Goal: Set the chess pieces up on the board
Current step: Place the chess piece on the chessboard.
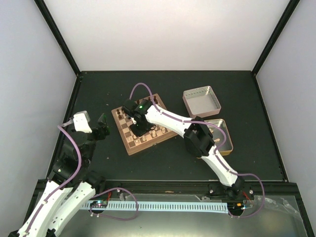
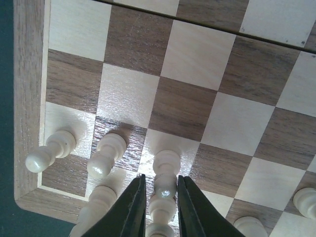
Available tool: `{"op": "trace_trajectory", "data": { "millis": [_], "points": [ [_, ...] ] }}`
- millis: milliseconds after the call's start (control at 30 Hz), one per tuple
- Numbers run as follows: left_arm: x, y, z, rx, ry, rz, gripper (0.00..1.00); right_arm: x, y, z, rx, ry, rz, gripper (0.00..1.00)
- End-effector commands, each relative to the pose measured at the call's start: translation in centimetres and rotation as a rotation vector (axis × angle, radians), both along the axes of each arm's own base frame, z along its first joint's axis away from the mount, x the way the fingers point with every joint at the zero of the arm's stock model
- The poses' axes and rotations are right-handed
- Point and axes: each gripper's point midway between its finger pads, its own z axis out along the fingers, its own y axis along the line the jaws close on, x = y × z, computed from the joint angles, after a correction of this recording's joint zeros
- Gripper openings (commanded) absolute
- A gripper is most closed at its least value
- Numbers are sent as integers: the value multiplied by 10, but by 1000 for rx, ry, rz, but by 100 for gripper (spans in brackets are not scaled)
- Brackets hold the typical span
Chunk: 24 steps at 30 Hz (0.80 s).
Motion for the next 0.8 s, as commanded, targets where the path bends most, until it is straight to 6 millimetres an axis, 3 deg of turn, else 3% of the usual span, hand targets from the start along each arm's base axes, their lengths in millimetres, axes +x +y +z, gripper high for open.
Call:
{"op": "trace_trajectory", "data": {
  "millis": [0, 200, 333, 533, 633, 767],
  "points": [
    [1, 0, 0, -3, 1, 3, 87, -4, 6, 2, 8, 6, 23, 21],
    [1, 0, 0, -3, 2, 2, 86, -1, 5, 6, 8, -13, 10, 22],
    [2, -2, -1, -4, 4, -8, 87, 4, 8, 19, 39, -45, -14, 22],
    [3, -13, 1, -12, -8, -72, 87, 19, 13, 71, 168, -161, -95, 33],
    [5, -23, 2, -20, -17, -123, 87, 30, -1, 105, 223, -245, -163, 37],
    [7, -35, 4, -25, -19, -181, 87, 42, -41, 133, 260, -338, -292, 38]
  ]
}}
